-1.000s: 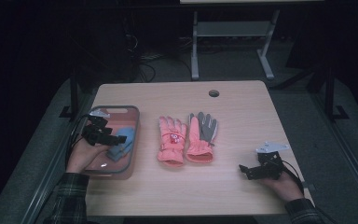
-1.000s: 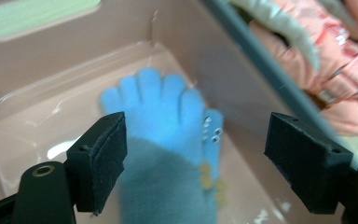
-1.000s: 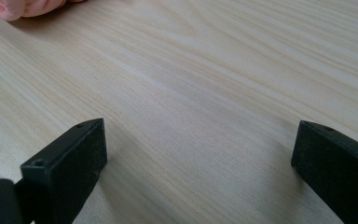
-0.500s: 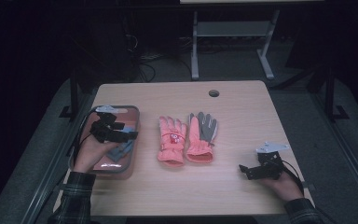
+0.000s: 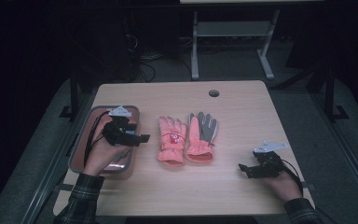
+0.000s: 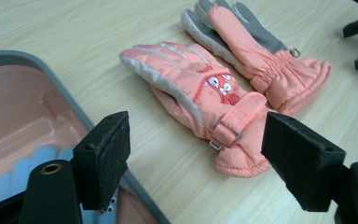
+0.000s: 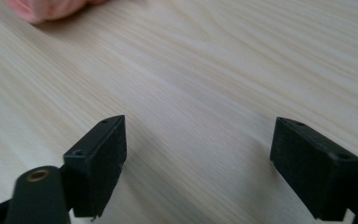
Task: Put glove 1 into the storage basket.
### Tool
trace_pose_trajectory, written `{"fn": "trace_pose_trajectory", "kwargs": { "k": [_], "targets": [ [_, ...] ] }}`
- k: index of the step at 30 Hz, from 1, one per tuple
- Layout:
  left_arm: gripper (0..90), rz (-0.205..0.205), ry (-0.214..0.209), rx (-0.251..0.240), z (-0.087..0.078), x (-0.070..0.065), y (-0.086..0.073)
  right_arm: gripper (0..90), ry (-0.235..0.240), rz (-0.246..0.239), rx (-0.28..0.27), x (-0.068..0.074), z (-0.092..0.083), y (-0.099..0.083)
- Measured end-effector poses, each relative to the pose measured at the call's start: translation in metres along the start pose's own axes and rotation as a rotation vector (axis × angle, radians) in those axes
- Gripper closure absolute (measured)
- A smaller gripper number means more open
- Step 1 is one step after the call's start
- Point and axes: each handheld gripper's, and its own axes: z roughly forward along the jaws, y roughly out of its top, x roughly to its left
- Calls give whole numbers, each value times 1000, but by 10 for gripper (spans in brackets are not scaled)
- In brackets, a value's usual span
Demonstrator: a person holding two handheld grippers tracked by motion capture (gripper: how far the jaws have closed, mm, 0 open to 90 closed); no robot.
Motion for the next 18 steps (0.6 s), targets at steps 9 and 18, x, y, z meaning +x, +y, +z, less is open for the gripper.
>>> {"fn": "trace_pose_trajectory", "kwargs": {
  "k": [9,18],
  "targets": [
    [226,35,-23,7,9,-6,-3,669,61,-42,-56,21,-3,28],
    [225,54,-44,18,16,-11,-5,899,145,-65,-24,36,13,60]
  ]
}}
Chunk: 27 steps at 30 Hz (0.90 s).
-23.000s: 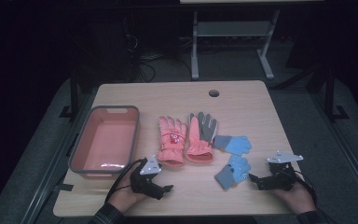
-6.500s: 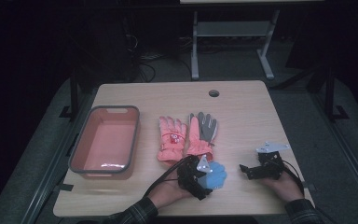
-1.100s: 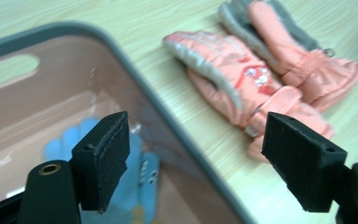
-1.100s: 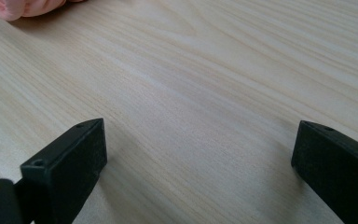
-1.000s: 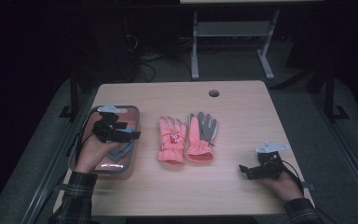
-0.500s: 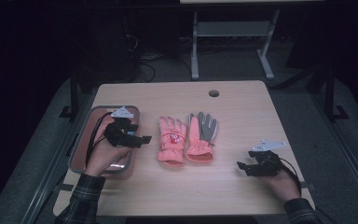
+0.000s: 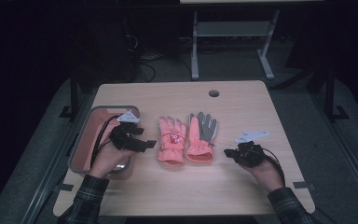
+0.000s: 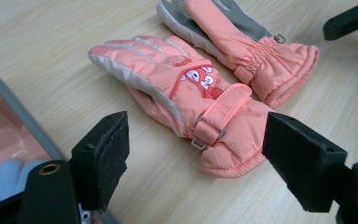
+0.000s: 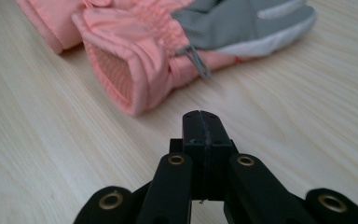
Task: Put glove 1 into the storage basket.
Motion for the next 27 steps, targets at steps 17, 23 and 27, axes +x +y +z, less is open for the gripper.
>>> {"fn": "trace_pose_trajectory", "kwargs": {
  "k": [17,23,27],
  "targets": [
    [225,44,-32,-6,4,-19,4,899,60,-77,-36,18,37,45],
    [225,47,-45,-8,6,-22,6,899,74,-86,-36,22,51,60],
    [225,47,-49,-12,6,-22,7,899,76,-85,-12,24,63,63]
  ]
}}
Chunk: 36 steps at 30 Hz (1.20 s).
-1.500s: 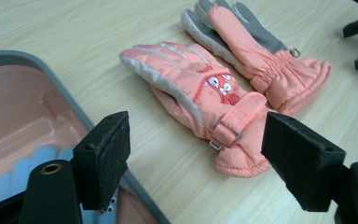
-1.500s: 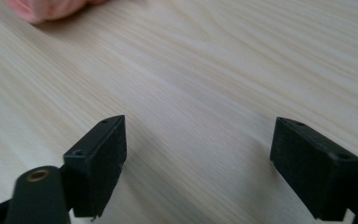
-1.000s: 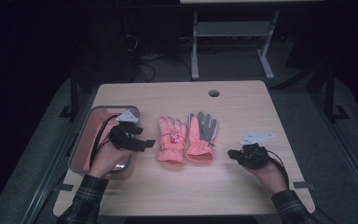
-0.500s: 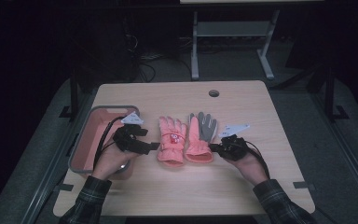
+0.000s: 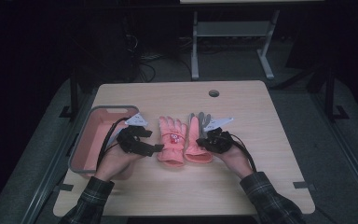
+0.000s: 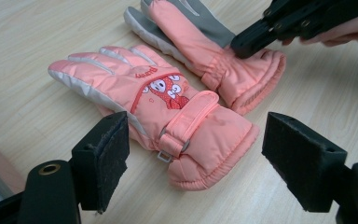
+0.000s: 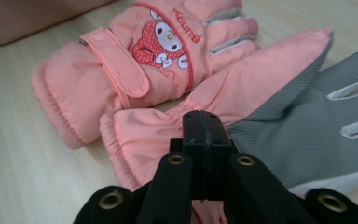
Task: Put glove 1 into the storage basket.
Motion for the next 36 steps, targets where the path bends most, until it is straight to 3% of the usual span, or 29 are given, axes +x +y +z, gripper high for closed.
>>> {"fn": "trace_pose_trajectory", "kwargs": {
  "k": [6,12,24,36],
  "targets": [
    [225,21,-1,4,0,-4,2,899,5,3,8,0,-1,-3],
    [225,14,-7,1,2,-8,3,899,11,11,14,-2,-8,-9],
    [225,27,-18,-2,1,-14,5,899,34,-3,29,13,-23,-24],
    [225,44,-20,9,3,-16,7,900,20,29,40,11,-53,-51]
  ]
}}
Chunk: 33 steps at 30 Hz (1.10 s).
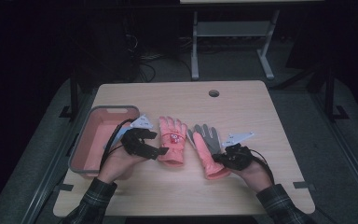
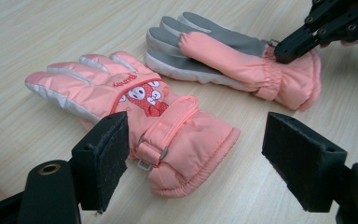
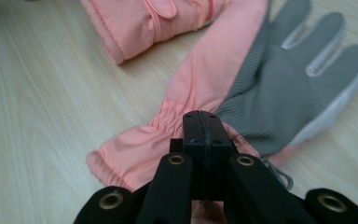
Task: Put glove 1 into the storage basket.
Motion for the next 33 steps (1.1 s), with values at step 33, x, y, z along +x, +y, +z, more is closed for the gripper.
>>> {"fn": "trace_pose_trajectory", "kwargs": {
  "k": [33],
  "targets": [
    [225,21,-19,22,10,-8,2,899,-185,83,16,-51,-40,-37]
  ]
}}
